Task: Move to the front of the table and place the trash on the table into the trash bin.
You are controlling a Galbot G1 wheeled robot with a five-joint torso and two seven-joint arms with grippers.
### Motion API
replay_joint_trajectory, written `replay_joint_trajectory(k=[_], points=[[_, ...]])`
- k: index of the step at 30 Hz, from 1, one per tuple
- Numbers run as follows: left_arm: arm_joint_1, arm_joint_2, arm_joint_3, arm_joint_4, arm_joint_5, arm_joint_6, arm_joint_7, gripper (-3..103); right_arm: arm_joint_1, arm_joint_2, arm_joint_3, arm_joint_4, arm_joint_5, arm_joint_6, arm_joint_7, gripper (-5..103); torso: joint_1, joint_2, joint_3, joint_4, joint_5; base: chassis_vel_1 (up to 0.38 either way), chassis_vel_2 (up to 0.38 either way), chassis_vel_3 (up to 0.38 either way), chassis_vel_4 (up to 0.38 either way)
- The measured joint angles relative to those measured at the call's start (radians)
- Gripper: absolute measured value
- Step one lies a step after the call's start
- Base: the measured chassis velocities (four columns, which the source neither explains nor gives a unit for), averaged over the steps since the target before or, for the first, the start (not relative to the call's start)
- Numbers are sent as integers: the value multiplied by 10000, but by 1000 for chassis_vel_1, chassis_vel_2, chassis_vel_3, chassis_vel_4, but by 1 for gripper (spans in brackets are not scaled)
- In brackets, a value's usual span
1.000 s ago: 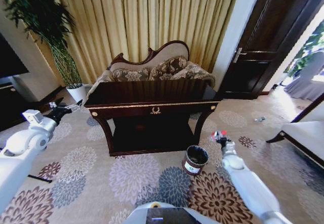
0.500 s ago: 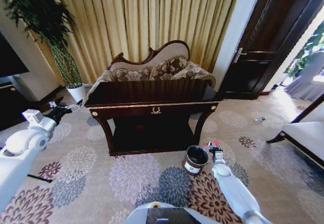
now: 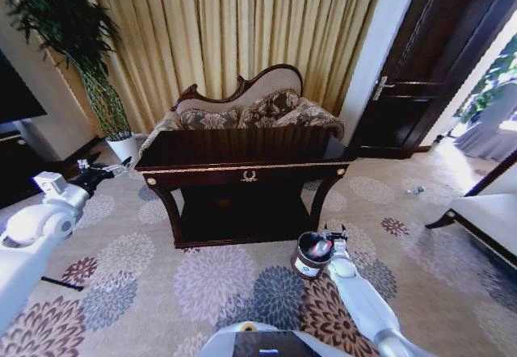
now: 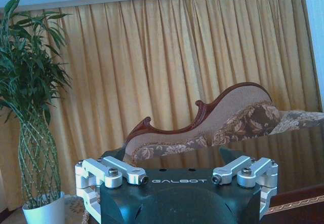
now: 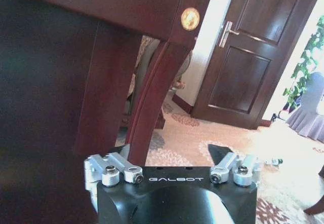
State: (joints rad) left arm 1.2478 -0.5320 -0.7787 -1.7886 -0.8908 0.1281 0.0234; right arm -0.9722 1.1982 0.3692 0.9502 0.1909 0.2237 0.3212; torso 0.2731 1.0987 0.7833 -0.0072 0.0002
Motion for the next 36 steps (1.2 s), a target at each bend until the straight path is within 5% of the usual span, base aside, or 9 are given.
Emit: replay_joint_trajectory(k=[4, 16, 24, 36], points=[[-35, -61, -3, -6, -36, 1, -4, 100, -232, -318, 82, 1112, 341, -145, -5, 99, 0, 0, 0, 3, -1, 0, 0, 0, 0], [-122, -861, -44, -892, -189, 389, -377, 100, -1054, -1879, -101, 6374, 2434, -1428, -196, 100, 0, 1, -1, 4, -3, 0, 0, 0, 0], [137, -953, -305, -1150, -221, 423, -402, 100, -1546, -2423, -250, 7934, 2574, -2130, 124, 100, 0, 0, -1, 2, -1, 0, 0, 0, 0], [88, -906, -436, -1174, -383, 597, -407, 100, -2740, -2663, 488, 9760, 2421, -2719, -905, 100, 3, 0, 1, 1, -2, 25, -48, -28, 52]])
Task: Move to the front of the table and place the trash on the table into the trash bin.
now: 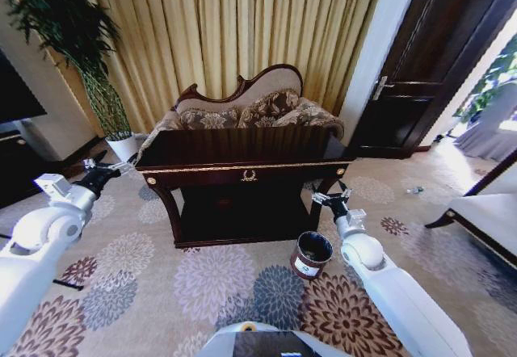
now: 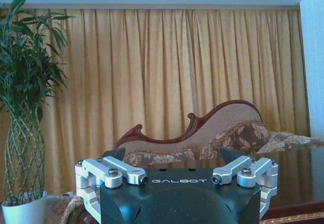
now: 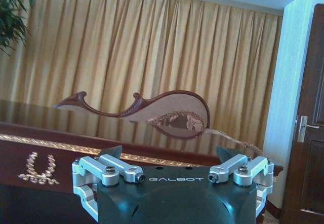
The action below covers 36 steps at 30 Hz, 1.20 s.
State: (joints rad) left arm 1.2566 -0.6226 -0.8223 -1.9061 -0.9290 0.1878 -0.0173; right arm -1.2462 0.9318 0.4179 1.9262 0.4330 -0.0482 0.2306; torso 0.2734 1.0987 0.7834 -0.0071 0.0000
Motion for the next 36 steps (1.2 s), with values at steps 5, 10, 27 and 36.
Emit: replay_joint_trajectory(k=[5, 10, 27, 36], points=[[22, -47, -93, -128, -64, 150, -86, 100, -174, -411, 260, 1080, 528, -728, 269, 100, -8, 3, -4, 1, 1, 96, -146, -83, 141], [44, -99, -42, -183, -25, 151, -77, 100, -149, -559, 262, 1105, 648, -829, 367, 100, -6, 3, -3, 2, -3, 90, -102, -95, 83], [64, -26, 66, -233, 43, 96, 55, 100, -322, -471, 369, 977, 640, -728, 436, 100, 0, -1, 0, 0, 0, 81, -80, -77, 79], [32, 53, 177, -274, 64, 70, 57, 100, -382, -328, 400, 870, 568, -541, 397, 100, -5, 3, -3, 1, -1, 229, -221, -212, 229]])
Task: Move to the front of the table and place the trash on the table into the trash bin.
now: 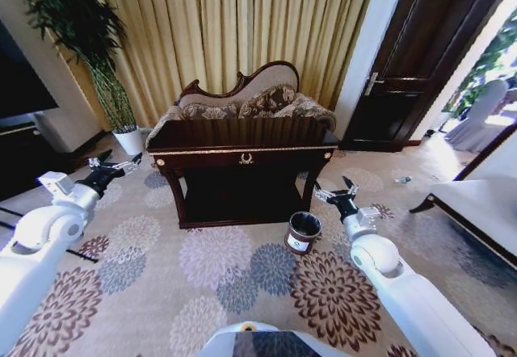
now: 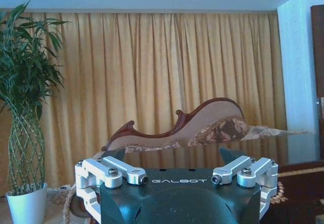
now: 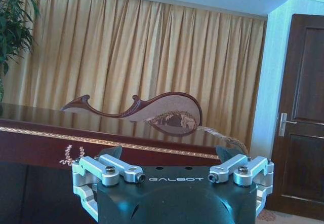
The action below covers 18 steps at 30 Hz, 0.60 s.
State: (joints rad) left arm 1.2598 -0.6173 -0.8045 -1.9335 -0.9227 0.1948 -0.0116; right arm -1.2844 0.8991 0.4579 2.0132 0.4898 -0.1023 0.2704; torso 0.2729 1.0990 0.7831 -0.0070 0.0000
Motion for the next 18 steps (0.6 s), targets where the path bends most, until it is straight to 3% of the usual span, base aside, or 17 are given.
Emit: replay_joint_trajectory(k=[16, 18], points=[[46, -26, 10, -71, 49, -80, 1, 100, 201, 34, 27, -267, 2, 169, -52, 100, 5, -3, 3, -5, 4, 193, -186, -193, 190], [58, -31, 9, -71, 58, -85, 1, 100, 195, 42, 32, -272, -1, 190, -58, 100, -1, 0, 0, 6, -2, 184, -191, -125, 218]])
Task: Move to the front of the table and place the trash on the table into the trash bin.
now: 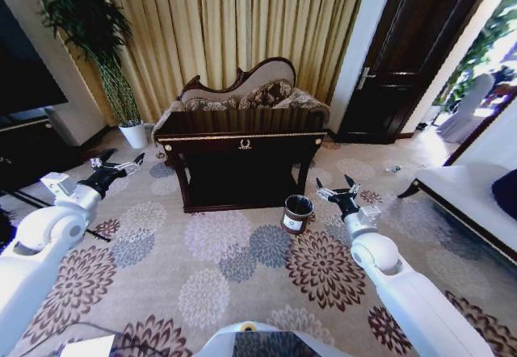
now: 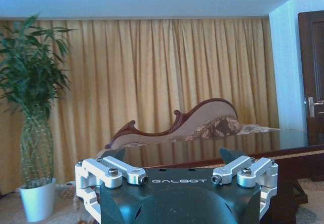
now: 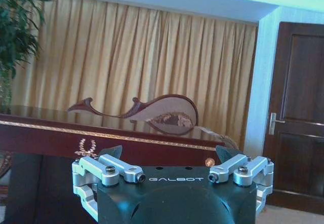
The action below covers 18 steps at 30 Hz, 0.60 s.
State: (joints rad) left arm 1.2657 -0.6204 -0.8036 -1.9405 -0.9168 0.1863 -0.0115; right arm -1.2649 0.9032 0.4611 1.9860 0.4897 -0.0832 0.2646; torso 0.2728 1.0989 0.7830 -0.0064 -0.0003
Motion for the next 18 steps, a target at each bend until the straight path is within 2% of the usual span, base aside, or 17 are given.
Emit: replay_joint_trajectory(k=[2, 8, 18], points=[[13, -9, 0, 0, 5, 0, 0, 100, -3, 3, 9, -1, 0, 2, -4, 100, -1, 2, 0, 4, 0, 185, -179, -136, 237], [9, -102, 49, -43, 61, -1, 0, 100, -7, 5, 34, -15, 2, 67, -15, 100, 3, 0, 2, -12, 3, 142, -181, -182, 156], [-32, -503, 85, -178, -33, 282, -331, 100, 158, 90, 173, -140, 89, 199, 79, 100, 0, 1, 1, -4, 3, 120, -111, -118, 104]])
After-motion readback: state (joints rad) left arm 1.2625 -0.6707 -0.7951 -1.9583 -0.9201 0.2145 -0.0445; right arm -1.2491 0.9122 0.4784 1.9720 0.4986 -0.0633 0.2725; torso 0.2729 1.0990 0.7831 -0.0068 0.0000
